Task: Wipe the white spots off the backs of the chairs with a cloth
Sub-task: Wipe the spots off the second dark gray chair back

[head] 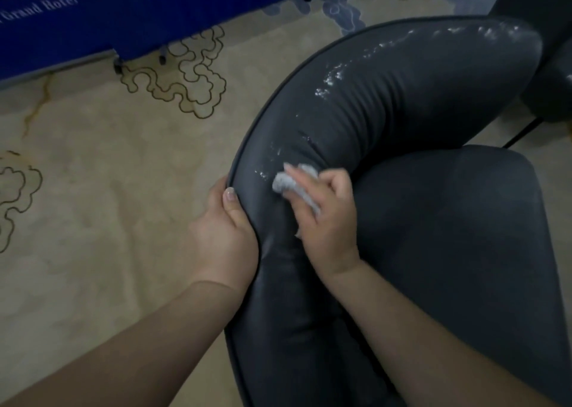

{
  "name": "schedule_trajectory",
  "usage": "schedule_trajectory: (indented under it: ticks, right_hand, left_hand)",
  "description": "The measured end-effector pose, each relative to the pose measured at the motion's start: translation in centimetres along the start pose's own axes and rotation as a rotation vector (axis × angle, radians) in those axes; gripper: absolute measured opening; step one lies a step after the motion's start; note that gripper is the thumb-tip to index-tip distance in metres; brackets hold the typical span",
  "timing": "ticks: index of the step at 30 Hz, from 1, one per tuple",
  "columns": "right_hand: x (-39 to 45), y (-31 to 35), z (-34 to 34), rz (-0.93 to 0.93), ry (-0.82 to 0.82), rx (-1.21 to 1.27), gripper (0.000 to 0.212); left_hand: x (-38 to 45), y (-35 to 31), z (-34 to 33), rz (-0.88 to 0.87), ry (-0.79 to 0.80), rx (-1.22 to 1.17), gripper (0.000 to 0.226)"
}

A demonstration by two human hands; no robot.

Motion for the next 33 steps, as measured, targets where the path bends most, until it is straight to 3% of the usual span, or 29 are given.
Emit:
schedule_trajectory:
  ticks: [5, 12, 16, 20, 28, 33]
  right_hand:
    - [6.2, -2.3, -0.5, -0.050, -0.096, -0.009, 0.030]
    - [-2.8, -0.1, 0.7, -0.116, -0.027, 0.127, 0.036]
    - [2.2, -1.1, 0.2, -0.021, -0.085, 0.024, 0.033]
    - [7.2, -3.5, -0.1, -0.123, -0.208, 0.058, 0.030]
    - [-2.9, -0.5, 0.7, -0.148, -0.062, 0.164, 0.033]
    - [5.7, -1.2, -0.5, -0.079, -0.151, -0.007, 0.031]
  left_hand:
    - [0.1, 0.2, -0.2, -0.008, -0.005, -0.013, 0.037]
    - [0.1, 0.3, -0.2, 0.003, -0.009, -0.018, 0.038]
    - [0.1, 0.2, -0.3, -0.007, 0.004, -0.002, 0.039]
    - [0.1, 0.2, -0.4, 0.003, 0.011, 0.012, 0.039]
    - [0.1, 0.5, -0.3, 0.038, 0.022, 0.048, 0.041]
    - [-0.1, 0.2, -0.2, 0.031, 0.018, 0.056, 0.041]
Point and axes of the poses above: each hand's wrist, its own x-axis towards the middle knuckle, its own z-axis out of the back of the hand, y = z × x, the point moved 6 cm from there along x, towards the middle knuckle, and after that the axes turned 9 degrees about z, right-handed, at the moved point
